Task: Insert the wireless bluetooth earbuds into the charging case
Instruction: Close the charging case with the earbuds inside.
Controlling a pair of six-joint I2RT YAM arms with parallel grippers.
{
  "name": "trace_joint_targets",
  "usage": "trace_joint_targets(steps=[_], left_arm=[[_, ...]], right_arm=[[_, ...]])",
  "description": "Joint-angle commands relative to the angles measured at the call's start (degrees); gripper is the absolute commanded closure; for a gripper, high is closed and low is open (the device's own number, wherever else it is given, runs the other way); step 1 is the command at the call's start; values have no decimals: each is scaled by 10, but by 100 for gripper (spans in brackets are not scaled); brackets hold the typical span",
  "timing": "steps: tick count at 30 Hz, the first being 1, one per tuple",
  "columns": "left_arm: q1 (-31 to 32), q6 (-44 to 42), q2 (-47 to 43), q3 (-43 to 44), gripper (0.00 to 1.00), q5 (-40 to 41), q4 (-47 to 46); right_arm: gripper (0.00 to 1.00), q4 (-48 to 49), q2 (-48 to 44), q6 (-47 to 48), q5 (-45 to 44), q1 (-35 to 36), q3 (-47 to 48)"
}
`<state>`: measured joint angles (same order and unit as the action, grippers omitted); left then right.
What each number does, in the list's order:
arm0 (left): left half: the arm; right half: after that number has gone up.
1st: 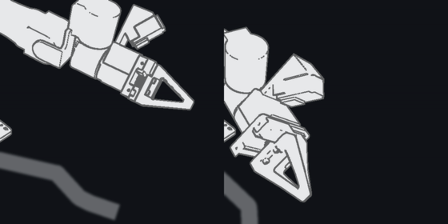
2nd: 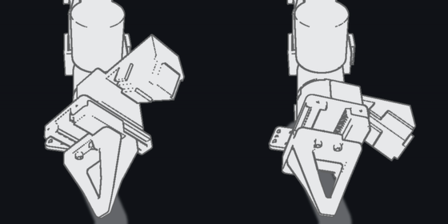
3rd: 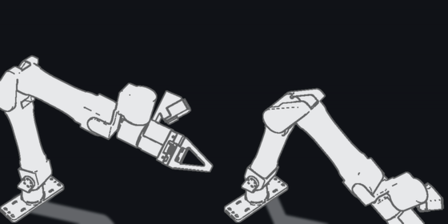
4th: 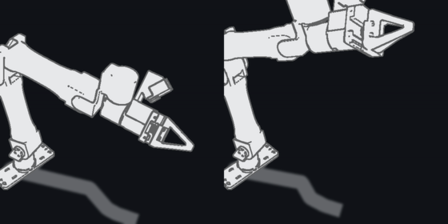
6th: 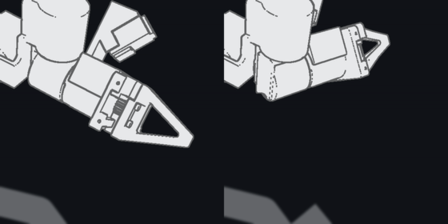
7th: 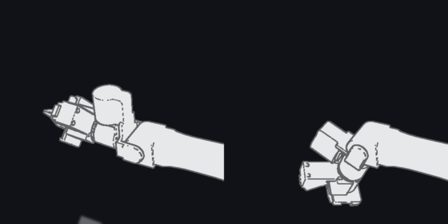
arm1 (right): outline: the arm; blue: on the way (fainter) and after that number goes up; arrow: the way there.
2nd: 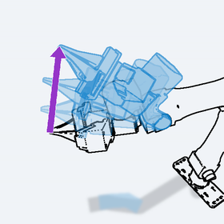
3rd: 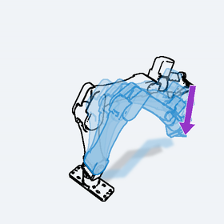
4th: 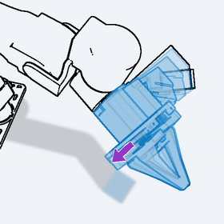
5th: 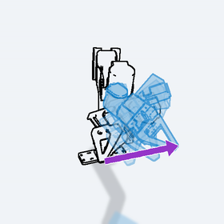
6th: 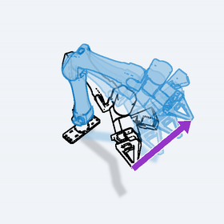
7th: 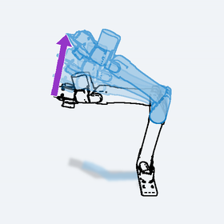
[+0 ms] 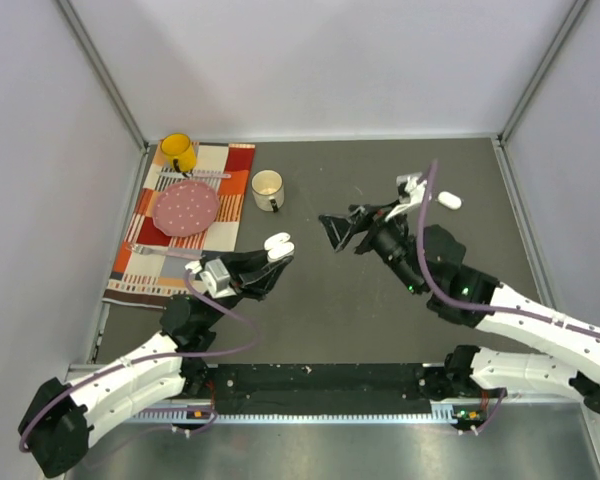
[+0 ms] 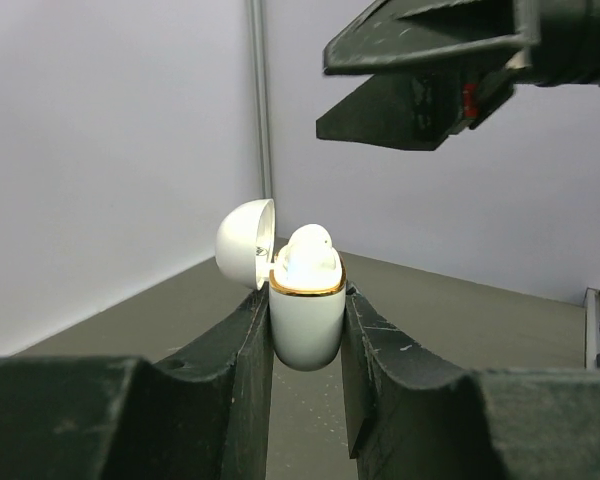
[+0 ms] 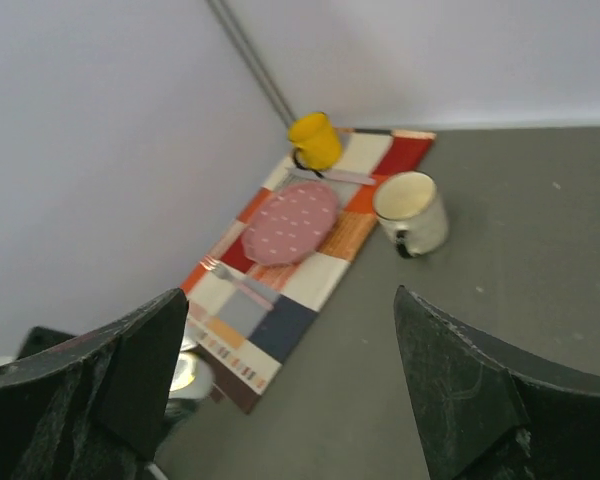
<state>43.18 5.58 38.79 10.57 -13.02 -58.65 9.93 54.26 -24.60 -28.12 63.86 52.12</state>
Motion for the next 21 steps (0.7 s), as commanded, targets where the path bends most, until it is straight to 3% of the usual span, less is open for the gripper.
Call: trace_joint_targets(steps=[1,4,6,10,14,17,21], left_arm=[[1,19,-6,9,100,-11,-17],[1,26,-6,19,100,-30,-2],[2,29,-6,24,100,-45,6],[2,35,1,29,100,-68,12],[1,44,14,38,100,-102,7],[2,46,30,48,100,-137,6],[2,44,55,64,100,-173,6]], right_arm=[[16,-247,-3,-62,92,-84,62],[12,-298,11,-127,244,-180,88],[4,-299,17,-146,353,-226,95],[1,-276,-15,-200,330,-231,95],[1,-117,-78,-226,314,-231,-9],[1,-138,-62,-238,295,-232,-12],[1,-171,-14,-228,344,-231,16]])
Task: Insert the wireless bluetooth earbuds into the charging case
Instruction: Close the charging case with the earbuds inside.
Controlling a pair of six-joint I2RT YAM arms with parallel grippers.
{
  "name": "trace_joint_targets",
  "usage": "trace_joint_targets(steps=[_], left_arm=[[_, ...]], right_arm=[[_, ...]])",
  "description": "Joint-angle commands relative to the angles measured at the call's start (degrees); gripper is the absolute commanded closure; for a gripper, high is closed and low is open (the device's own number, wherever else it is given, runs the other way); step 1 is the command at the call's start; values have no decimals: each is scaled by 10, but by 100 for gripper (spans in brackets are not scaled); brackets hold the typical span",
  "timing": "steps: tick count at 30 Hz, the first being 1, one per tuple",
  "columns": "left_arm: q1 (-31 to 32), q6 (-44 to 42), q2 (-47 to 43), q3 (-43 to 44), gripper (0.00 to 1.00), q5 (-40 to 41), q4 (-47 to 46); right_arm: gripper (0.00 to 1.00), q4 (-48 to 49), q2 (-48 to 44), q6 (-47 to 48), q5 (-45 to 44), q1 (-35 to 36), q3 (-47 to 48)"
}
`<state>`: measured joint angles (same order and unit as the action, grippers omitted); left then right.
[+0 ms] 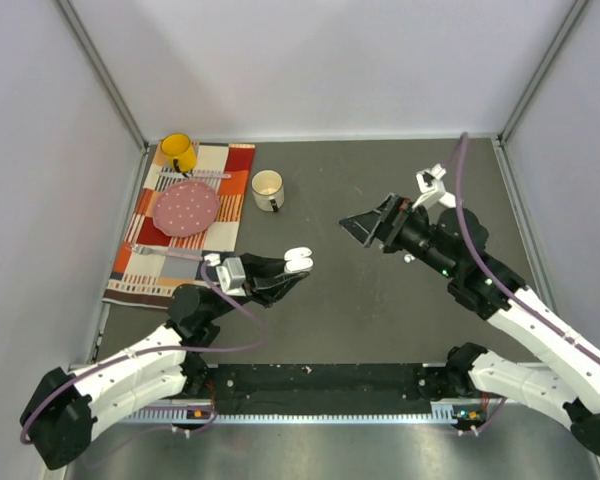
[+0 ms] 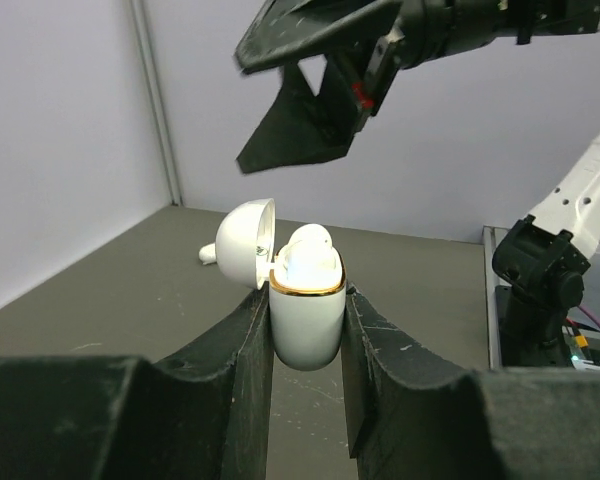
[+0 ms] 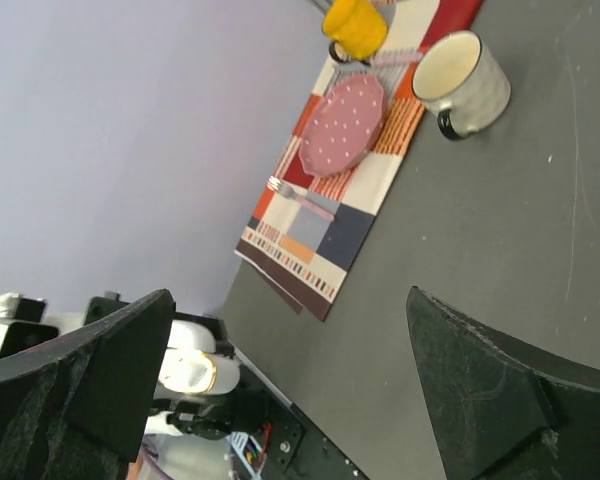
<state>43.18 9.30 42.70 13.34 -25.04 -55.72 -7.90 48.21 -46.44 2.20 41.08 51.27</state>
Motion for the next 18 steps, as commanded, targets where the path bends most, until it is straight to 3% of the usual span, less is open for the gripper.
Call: trace_joint_targets(steps=[1,18], left_arm=[[2,7,26,39,100,-56,-25],[2,38,106,78,100,-104,-52]], right_arm=[[1,7,53,-9,49,-3,29],[1,-33,141,22,73,28,74]])
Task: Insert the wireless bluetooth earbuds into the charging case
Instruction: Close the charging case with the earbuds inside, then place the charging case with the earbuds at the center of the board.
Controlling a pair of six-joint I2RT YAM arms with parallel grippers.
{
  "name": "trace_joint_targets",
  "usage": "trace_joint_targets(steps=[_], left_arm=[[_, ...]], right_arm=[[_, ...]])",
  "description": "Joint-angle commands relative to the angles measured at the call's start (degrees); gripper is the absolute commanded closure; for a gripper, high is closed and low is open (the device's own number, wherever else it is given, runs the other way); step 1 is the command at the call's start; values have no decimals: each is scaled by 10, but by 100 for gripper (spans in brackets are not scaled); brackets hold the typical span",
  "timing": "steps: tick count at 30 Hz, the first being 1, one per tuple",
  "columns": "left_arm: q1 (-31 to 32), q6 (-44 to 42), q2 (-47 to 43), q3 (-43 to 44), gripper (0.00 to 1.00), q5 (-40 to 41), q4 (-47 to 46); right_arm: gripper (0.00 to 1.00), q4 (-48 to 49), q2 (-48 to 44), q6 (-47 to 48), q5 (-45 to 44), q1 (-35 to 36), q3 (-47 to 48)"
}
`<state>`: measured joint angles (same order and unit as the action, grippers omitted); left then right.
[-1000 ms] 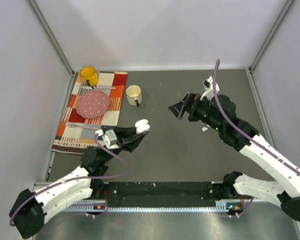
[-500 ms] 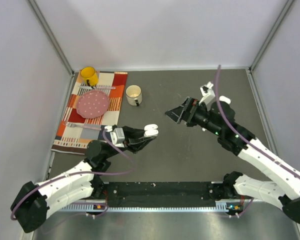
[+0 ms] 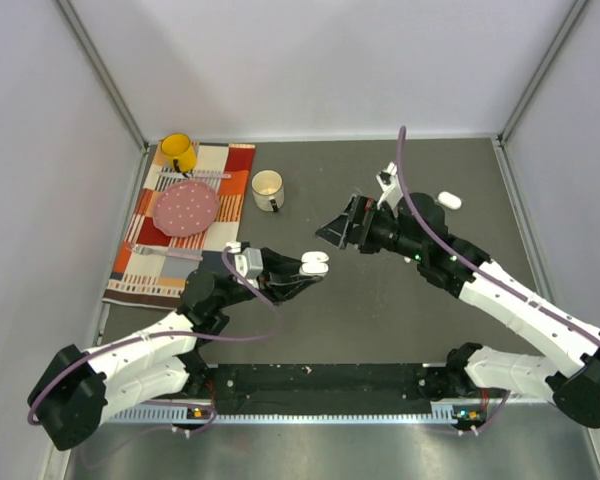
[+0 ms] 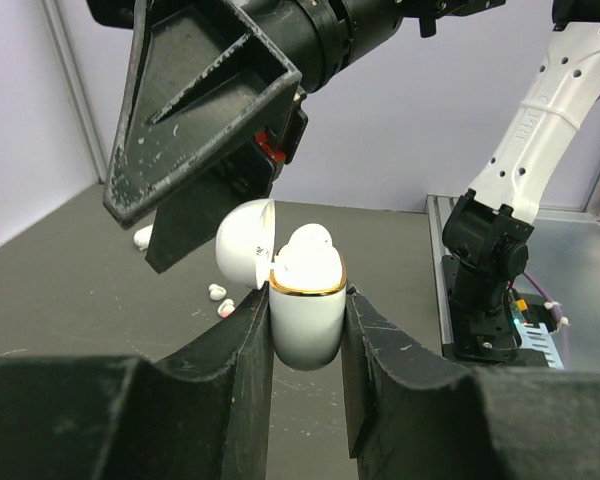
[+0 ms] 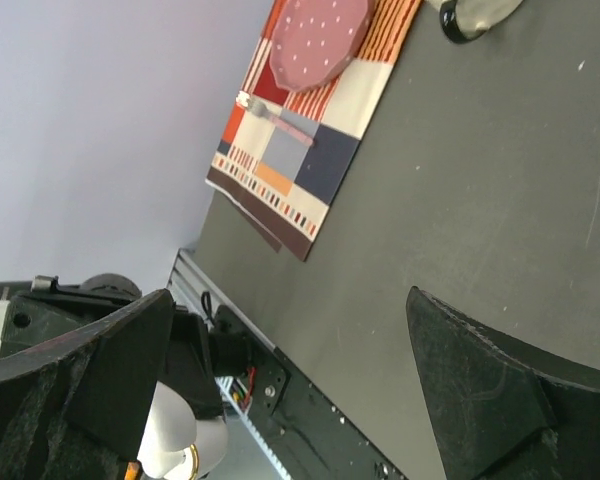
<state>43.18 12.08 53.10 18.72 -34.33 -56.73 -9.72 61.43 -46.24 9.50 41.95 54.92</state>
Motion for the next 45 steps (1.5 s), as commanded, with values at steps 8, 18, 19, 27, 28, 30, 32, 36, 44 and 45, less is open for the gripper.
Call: trace_joint_targets(steps=[8,18,19,27,28,30,32,36,44,45], left_arm=[[2,18,9,27,100,14,-35],[2,48,8,37,100,94,30],[1,71,7,47,100,110,51],[-17,168,59,152,100,201,315],[-33,202,72,162,100,181,316],[-50,261,118,172,100,164,317],[-70,287,154,193,100,125,315],[-80,327,265,238,100,74,309],[-81,394,410,316,100,42,284],[-81,404,429,321,100,49,279]], right_arm=[[1,-53,3,49,-24,66,29],[1,-100,-89,33,-199,73,-32],[1,-108,-107,26,-247,73,-36],[1,-159,-155,1,-327,65,-53],[1,-163,-155,-2,-327,60,-54],[1,-173,-156,-10,-326,57,-54],[1,-179,-156,-12,-328,52,-54],[1,-185,-165,-15,-329,45,-55],[1,-197,-190,-10,-332,32,-63],[1,-199,-193,-10,-333,30,-66]])
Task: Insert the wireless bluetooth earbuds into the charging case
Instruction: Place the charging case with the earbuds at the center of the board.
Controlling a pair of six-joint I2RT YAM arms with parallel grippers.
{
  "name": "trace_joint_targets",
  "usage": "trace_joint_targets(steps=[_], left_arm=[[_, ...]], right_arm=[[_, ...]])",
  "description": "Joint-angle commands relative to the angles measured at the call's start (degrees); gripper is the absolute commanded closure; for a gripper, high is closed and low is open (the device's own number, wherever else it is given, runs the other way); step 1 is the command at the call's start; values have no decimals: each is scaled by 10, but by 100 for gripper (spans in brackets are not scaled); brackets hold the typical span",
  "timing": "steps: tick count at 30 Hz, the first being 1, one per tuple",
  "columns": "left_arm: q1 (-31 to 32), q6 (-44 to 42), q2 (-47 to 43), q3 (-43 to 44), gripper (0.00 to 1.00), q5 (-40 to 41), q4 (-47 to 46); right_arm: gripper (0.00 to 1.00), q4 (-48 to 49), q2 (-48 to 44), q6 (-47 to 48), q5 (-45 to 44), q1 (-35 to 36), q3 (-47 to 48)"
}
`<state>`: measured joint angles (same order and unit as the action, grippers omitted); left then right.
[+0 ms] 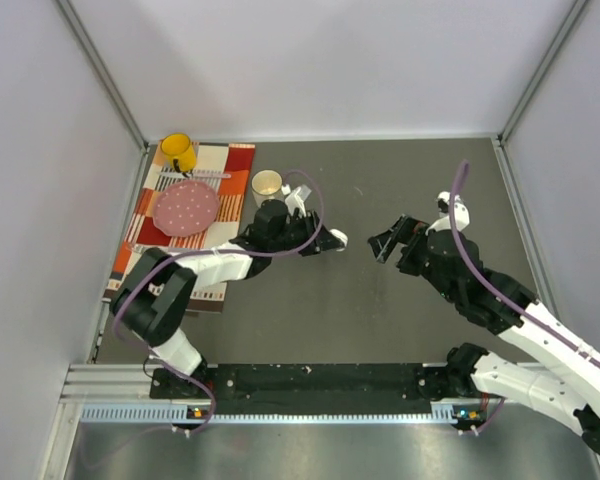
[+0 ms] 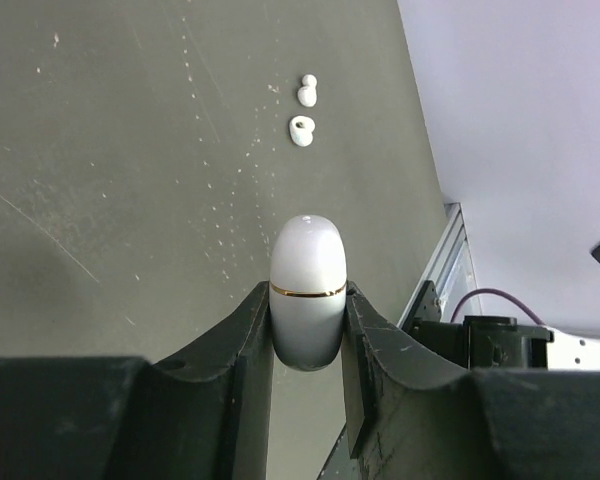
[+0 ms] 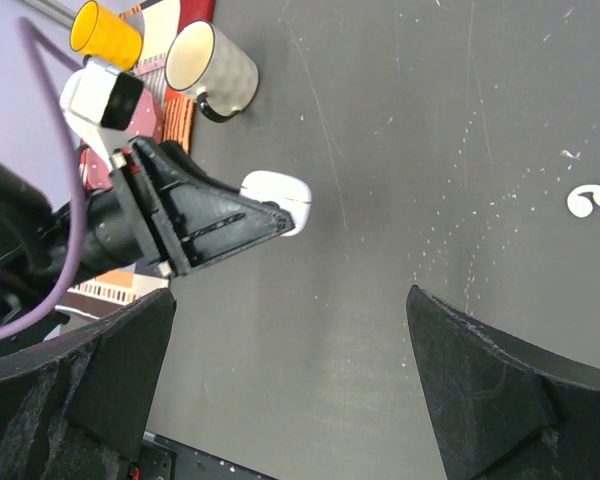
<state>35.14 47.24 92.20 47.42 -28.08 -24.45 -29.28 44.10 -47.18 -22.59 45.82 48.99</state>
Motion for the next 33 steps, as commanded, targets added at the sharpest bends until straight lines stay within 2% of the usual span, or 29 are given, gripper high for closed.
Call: trace_joint_targets(steps=[1,8,12,16,20,24,27,28,33], left_arm=[[-2,57,47,37,100,-10,-43],[-1,85,104,53,95,45,-19],[-2,105,132,47,92,64,-56],[-9,139,179,63,89,41,-115],[-9,156,200,65,84,62,-108],[-9,161,201,60,77,75,-96],[-9,158,199,55,65,72,-97],[-9,156,202,55,53,72,-96],[-9,158,204,46,51,67,-90]], right_arm=[[1,-3,-22,0,-11,-9,-7],[1,-9,-31,1,-11,-12,-12],[1,-10,-31,2,-9,-13,-11],[1,-10,-27,4,-4,-14,-10],[1,-11,-30,6,2,-14,-9],[1,-13,-36,7,-1,-14,-13],[1,-14,-37,7,-1,-15,-13],[1,-15,-37,7,-1,-15,-13],[1,-16,-39,6,1,-15,-12]])
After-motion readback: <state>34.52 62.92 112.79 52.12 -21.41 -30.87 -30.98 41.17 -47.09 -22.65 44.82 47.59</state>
